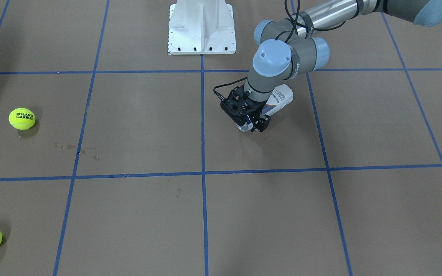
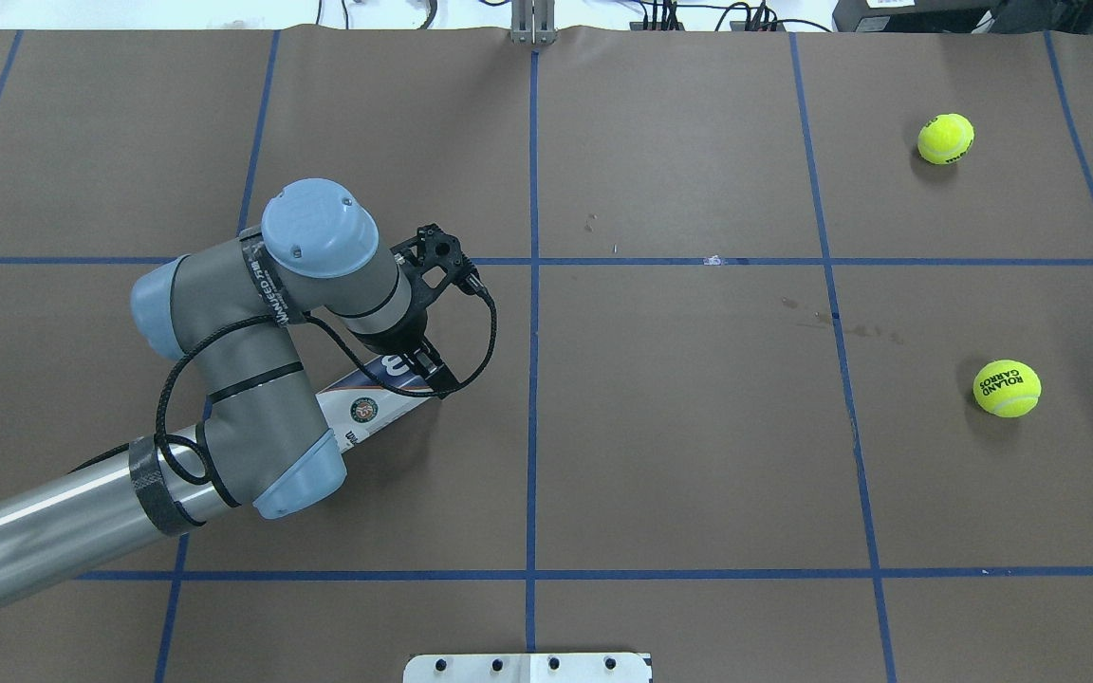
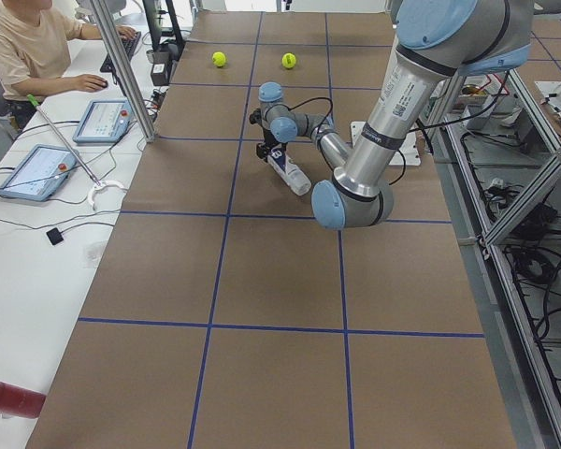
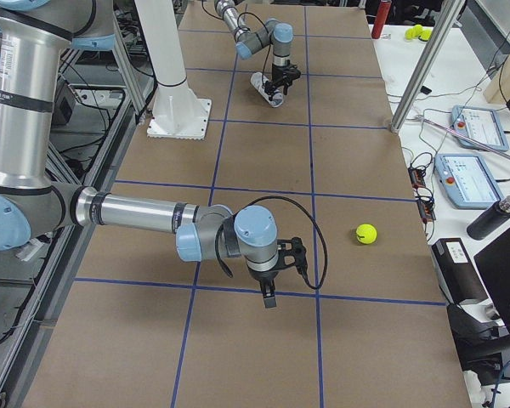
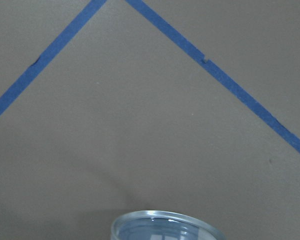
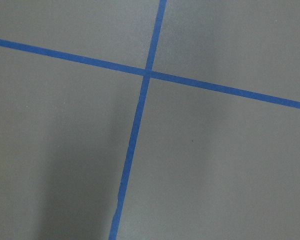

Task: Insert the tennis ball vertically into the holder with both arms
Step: 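Drag the can toward the robot with the left gripper, adjusting grip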

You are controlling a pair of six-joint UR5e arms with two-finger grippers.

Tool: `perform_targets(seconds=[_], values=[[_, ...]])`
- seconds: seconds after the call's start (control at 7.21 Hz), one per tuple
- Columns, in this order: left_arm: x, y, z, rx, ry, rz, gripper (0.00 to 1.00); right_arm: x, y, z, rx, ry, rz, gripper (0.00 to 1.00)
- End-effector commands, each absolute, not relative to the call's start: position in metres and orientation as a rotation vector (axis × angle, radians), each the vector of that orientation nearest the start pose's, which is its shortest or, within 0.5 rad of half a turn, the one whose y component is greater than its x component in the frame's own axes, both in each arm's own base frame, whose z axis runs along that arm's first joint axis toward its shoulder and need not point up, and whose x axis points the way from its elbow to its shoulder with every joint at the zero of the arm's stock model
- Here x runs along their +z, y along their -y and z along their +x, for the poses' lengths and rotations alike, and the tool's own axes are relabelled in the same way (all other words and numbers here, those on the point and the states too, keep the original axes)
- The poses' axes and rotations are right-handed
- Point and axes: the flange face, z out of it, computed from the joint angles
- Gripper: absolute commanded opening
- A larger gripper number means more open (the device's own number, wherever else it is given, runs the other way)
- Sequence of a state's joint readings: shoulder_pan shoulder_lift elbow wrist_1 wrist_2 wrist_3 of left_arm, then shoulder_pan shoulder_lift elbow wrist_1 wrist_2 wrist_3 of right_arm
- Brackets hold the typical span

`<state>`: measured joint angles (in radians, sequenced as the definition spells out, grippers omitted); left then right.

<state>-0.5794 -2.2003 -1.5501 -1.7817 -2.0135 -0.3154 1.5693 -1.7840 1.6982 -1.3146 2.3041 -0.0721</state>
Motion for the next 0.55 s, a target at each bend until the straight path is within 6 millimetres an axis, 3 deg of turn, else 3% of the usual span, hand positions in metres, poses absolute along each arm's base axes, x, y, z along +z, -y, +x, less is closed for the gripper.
perform_targets(seconds=[0.0,0.42], values=[[0.2763,0.4594,0.5480,0.815,-0.846,0.390,1.00,0.6676,0.4117,0.0660,-0.133,0.726,0.188,1.00],[0.2749,0.4497,0.5551,0.835,-0.852,0.387,0.97,0.6697,0.4114,0.0660,-0.133,0.726,0.186,1.00]])
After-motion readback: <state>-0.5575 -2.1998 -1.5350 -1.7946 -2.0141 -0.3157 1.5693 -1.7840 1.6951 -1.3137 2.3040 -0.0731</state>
